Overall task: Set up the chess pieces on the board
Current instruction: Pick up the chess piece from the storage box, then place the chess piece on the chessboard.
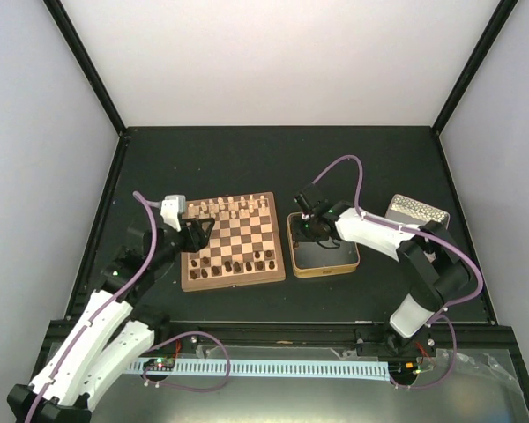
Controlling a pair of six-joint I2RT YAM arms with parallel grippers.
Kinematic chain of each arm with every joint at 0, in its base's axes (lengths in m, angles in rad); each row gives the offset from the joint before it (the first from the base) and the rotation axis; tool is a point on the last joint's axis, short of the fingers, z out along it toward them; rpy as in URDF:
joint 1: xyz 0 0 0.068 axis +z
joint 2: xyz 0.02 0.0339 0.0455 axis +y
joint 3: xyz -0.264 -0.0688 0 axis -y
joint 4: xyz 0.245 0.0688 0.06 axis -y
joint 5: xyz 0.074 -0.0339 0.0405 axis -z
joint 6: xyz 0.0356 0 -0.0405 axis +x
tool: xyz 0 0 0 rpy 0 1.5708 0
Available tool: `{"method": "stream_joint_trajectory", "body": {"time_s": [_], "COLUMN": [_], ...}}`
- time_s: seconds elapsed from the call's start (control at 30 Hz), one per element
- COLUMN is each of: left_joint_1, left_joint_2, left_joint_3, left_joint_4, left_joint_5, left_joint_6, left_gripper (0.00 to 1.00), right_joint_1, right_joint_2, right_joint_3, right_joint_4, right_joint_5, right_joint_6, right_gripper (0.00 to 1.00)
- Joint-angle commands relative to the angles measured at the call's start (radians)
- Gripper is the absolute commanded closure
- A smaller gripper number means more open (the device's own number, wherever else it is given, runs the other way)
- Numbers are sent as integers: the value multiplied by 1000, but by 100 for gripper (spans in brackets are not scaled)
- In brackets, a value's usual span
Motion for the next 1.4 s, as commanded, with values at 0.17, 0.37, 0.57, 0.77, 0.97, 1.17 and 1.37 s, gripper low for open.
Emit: {"method": "stream_joint_trajectory", "body": {"time_s": [0.17, 0.37, 0.57, 0.77, 0.97, 1.17, 1.37], "left_joint_1": [4, 4, 4, 4, 4, 4, 4], "left_joint_2": [9, 7, -3, -13, -68, -150, -213], "left_joint_3": [34, 34, 32, 41, 41, 37, 46], "left_joint_4": [39, 29, 22, -1, -73, -121, -167], "left_joint_5": [14, 8, -4, -36, -202, -301, -349], "left_joint_6": [-2, 1, 6, 13, -21, -44, -48], "left_gripper": [38, 38, 39, 39, 39, 39, 38], "right_joint_1": [19, 39, 45, 62, 113, 238, 347], "right_joint_2": [45, 84, 70, 10, -49, 53, 229], "right_joint_3": [-4, 17, 22, 46, 127, 291, 526], "right_joint_4": [-44, -65, -90, -137, -174, -172, -196], "right_joint_5": [-9, 38, 98, 171, 169, 96, 28], "right_joint_6": [-52, -51, -38, -23, -38, -67, -111], "right_gripper": [78, 79, 91, 97, 98, 97, 97]}}
